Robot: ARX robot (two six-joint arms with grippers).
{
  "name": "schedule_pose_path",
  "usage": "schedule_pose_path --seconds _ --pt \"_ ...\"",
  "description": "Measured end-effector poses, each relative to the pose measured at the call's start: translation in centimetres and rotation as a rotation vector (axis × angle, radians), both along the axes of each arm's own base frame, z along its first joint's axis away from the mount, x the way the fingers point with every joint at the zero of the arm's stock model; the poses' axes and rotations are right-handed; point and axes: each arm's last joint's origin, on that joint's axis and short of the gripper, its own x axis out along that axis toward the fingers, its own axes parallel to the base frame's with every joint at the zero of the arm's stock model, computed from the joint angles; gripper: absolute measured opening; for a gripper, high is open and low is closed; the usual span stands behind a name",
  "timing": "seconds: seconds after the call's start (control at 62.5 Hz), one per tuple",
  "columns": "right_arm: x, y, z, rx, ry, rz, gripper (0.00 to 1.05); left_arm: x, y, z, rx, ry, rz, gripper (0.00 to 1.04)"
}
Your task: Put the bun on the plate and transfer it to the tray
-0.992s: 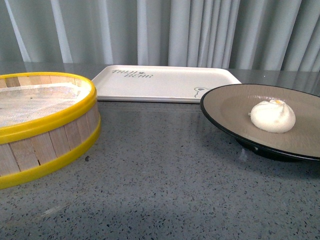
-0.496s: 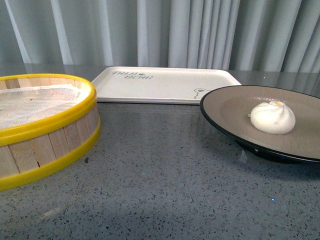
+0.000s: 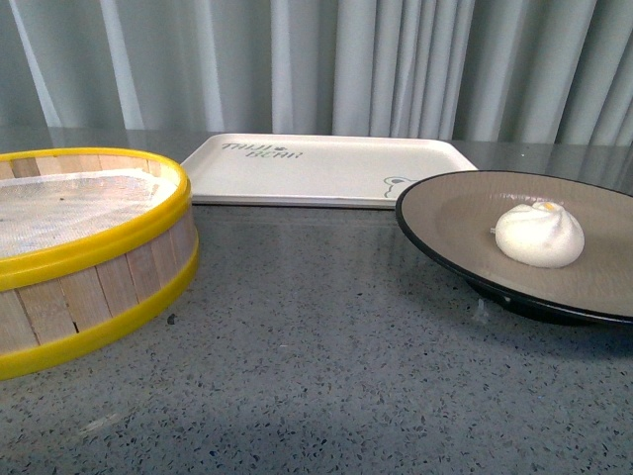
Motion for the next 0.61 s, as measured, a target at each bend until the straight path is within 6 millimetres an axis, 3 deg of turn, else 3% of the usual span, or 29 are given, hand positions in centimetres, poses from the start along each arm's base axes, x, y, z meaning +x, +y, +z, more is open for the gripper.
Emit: schedule_pose_path --seconds 0.608 --pt "2.9 3.2 -2.7 0.16 0.046 0.163 0.96 0.0 0.0 0.0 0.0 0.0 0.0 0.98"
